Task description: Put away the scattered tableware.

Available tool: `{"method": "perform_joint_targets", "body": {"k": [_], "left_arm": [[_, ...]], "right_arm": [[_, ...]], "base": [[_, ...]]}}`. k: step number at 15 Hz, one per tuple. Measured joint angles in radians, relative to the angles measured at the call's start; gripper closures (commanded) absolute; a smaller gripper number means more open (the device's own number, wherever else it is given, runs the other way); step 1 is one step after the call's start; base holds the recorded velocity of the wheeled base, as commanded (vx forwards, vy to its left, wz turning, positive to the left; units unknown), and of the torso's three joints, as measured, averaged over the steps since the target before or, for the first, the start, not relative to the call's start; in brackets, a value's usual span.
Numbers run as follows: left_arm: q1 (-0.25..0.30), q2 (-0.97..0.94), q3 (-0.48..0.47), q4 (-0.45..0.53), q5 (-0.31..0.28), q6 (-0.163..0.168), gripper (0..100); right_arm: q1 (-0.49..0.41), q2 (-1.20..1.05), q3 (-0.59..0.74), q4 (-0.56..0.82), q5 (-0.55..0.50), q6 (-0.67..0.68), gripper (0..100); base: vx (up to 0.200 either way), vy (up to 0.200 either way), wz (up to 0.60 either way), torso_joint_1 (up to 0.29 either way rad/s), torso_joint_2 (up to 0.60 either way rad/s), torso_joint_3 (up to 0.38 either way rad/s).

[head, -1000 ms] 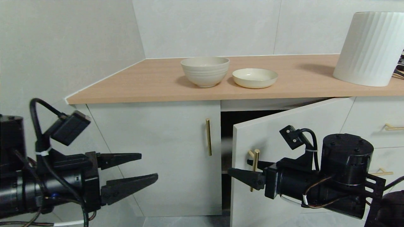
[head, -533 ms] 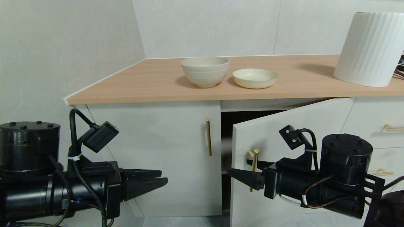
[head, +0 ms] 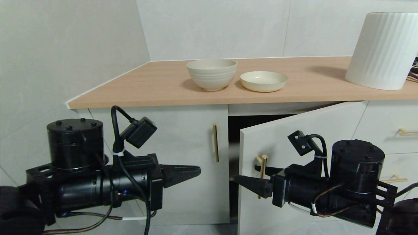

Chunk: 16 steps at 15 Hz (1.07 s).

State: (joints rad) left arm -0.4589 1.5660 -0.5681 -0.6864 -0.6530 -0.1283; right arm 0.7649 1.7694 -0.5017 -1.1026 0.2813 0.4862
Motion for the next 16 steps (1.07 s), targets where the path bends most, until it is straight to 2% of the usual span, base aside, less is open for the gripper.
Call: {"method": "perform_joint_targets", "body": {"k": [3,5,6,7,9,13,15,16], "left_arm": [[-0.044,0.171,0.017,-0.392,0.054,-0.029,100],[-0.089,0.309,0.047,-0.696,0.134,-0.039,100],[-0.117,0.373,0.061,-0.799,0.169,-0.041,100],[-0.146,0.422,0.076,-0.837,0.196,-0.042,100],[-0.17,0.483,0.082,-0.839,0.202,-0.04,100],[-0.179,0.531,0.071,-0.838,0.204,-0.029,100],[-0.173,0.544,0.06,-0.832,0.205,-0.018,100],[-0.172,0.554,0.051,-0.829,0.205,0.0,100]], "right_arm": [[0.001,-0.006,0.0,0.004,0.0,0.0,0],[0.001,-0.007,0.0,0.005,0.0,0.001,0],[0.001,-0.007,0.0,0.005,0.0,0.001,0],[0.001,-0.007,0.001,0.004,0.0,0.001,0],[0.001,-0.006,0.003,0.003,0.001,0.003,0],[0.001,-0.001,0.004,0.001,0.001,0.003,0],[0.005,0.001,0.005,0.001,0.001,0.003,0],[0.007,0.002,0.005,0.001,0.001,0.003,0]], "base": [[0.0,0.0,0.0,0.0,0.0,0.0],[0.0,0.0,0.0,0.0,0.0,0.0],[0.0,0.0,0.0,0.0,0.0,0.0],[0.0,0.0,0.0,0.0,0.0,0.0],[0.0,0.0,0.0,0.0,0.0,0.0],[0.0,0.0,0.0,0.0,0.0,0.0],[0.0,0.0,0.0,0.0,0.0,0.0],[0.0,0.0,0.0,0.0,0.0,0.0]]}}
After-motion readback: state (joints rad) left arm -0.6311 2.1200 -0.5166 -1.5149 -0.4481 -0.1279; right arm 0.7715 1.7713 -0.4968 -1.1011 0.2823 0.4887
